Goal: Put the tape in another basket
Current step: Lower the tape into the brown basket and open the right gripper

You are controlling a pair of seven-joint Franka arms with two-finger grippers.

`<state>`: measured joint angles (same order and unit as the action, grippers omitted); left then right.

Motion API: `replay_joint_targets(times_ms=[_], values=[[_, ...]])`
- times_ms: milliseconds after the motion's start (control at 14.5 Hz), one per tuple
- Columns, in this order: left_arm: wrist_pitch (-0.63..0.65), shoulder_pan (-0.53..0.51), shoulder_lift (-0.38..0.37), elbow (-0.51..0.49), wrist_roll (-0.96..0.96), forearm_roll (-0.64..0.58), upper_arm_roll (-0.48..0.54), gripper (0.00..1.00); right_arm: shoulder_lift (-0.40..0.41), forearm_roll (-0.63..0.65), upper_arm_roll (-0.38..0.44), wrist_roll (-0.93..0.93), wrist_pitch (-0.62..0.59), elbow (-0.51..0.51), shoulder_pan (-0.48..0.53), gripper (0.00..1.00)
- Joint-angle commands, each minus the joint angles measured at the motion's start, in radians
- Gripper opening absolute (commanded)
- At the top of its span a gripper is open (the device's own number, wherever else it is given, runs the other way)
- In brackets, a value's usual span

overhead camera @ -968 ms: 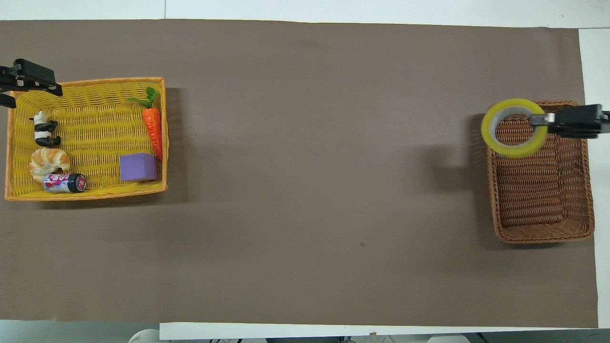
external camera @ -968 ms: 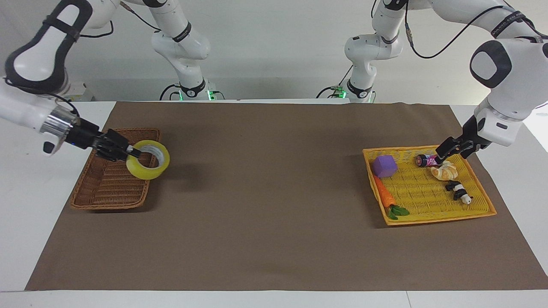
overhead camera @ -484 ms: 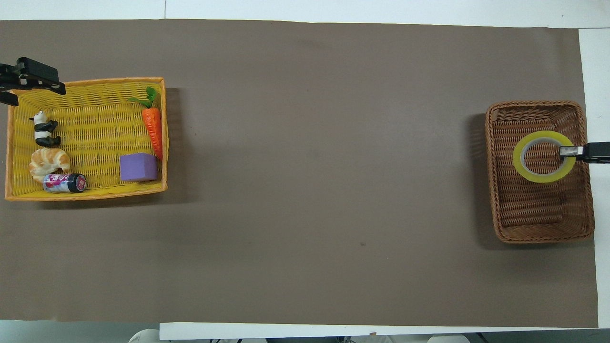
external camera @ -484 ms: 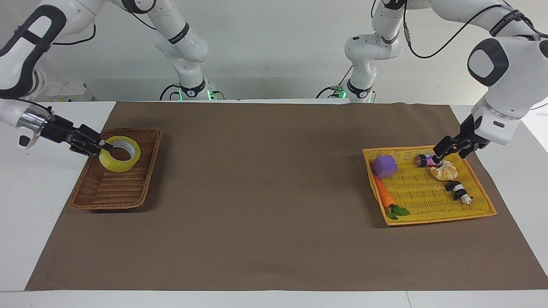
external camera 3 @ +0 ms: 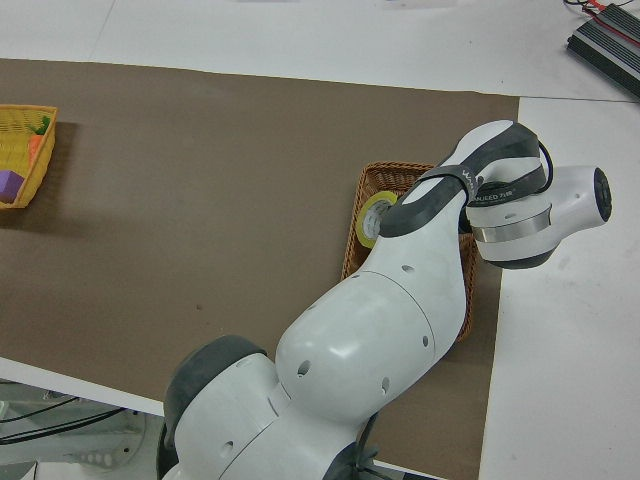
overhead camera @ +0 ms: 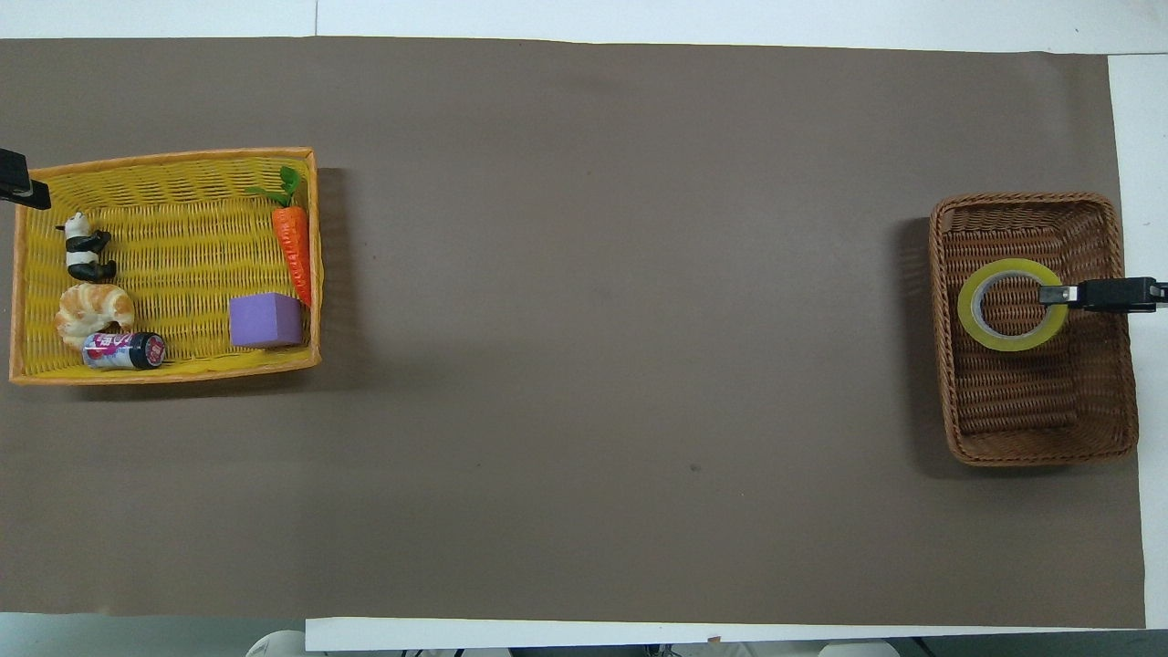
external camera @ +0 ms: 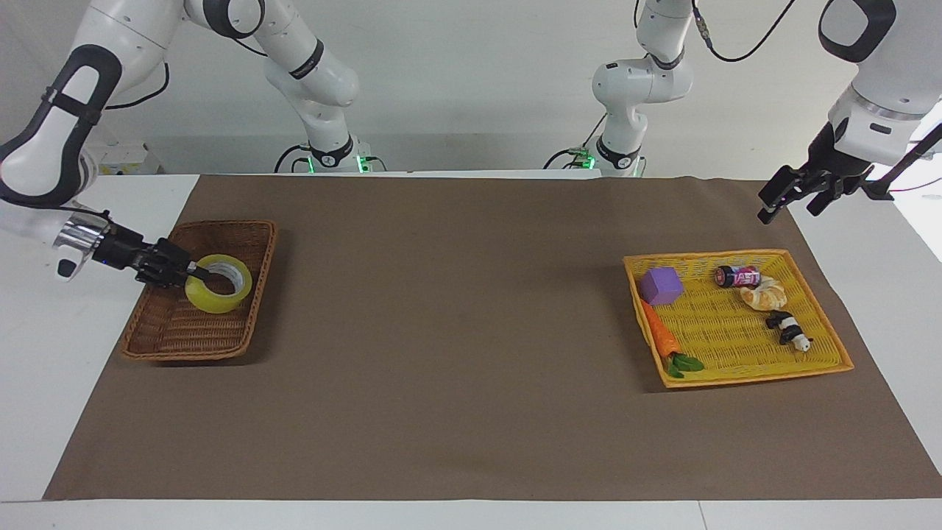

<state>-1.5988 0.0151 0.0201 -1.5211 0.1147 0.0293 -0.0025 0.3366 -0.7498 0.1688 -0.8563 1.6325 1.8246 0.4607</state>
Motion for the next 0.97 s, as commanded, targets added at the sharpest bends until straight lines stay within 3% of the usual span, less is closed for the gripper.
replay_joint_targets(times_ms=[0, 484, 553, 622, 761, 899], values=[[0.023, 0.009, 0.014, 0.021, 0.002, -0.022, 0.004, 1.00, -0.025, 0.021, -0.005, -0.043, 0.027, 0.044, 0.009, 0.00], [0.011, 0.010, 0.012, -0.010, 0.000, -0.028, -0.008, 1.00, -0.036, 0.059, -0.005, -0.060, 0.052, 0.087, 0.007, 0.00], [0.007, 0.006, 0.012, -0.010, 0.002, -0.028, -0.004, 1.00, -0.036, 0.064, -0.005, -0.061, 0.059, 0.087, 0.007, 0.06], [0.019, 0.005, 0.009, -0.011, 0.003, -0.028, -0.001, 1.00, -0.036, 0.066, -0.005, -0.061, 0.069, 0.087, 0.006, 0.28], [0.019, 0.006, 0.008, -0.024, 0.003, -0.028, -0.001, 1.00, -0.036, 0.067, -0.005, -0.063, 0.093, 0.085, -0.002, 1.00], [0.019, 0.009, 0.004, -0.025, 0.003, -0.028, -0.001, 1.00, -0.034, 0.084, -0.005, -0.072, 0.130, 0.075, -0.005, 1.00]])
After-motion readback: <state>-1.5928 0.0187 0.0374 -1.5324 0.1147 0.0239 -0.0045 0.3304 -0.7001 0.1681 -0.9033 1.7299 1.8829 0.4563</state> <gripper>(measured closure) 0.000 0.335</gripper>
